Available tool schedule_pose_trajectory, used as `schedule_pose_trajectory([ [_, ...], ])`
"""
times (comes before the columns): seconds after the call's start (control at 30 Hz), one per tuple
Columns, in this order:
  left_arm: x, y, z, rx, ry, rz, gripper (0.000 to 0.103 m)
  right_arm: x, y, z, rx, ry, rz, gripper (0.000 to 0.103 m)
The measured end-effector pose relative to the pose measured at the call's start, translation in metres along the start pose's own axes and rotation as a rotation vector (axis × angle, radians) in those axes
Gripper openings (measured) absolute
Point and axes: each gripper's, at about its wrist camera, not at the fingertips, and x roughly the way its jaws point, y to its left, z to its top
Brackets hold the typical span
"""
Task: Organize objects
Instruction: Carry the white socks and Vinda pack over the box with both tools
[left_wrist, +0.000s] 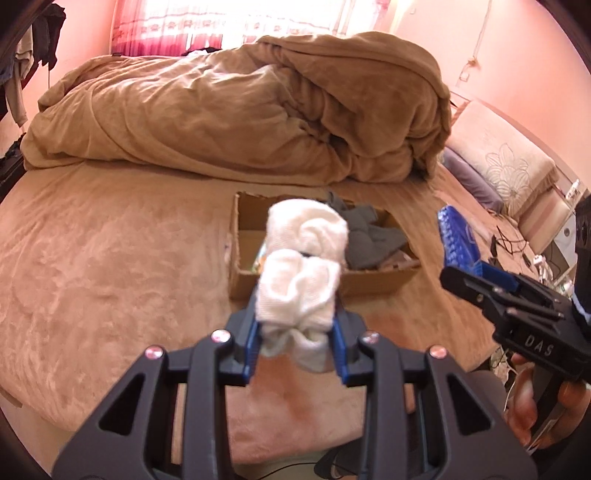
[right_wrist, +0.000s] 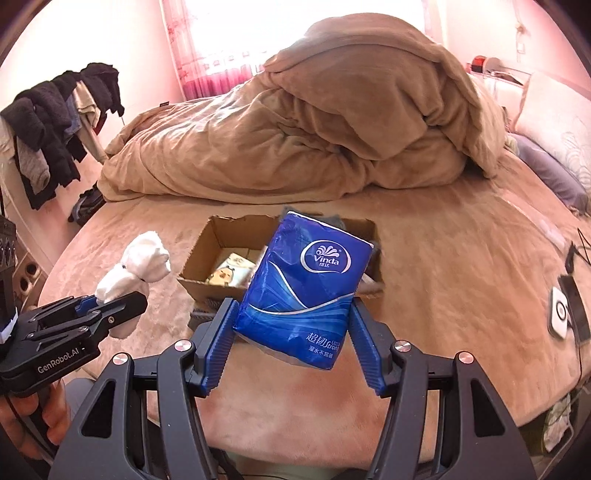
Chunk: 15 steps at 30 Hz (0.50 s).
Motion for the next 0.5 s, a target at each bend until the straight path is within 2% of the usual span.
schedule_pose_trajectory([
  [0.23,0.026,0.01,0.024,-0.026,0.001,0.011,0.033,0.027,0.008,0.024,-0.029,0.006,0.033,0.063],
  [0.5,0.073,0.014,0.04,-0.043,0.041,0.012,0.033,0.06,0.006,0.041,-0.045,0.024,0.06,0.063],
])
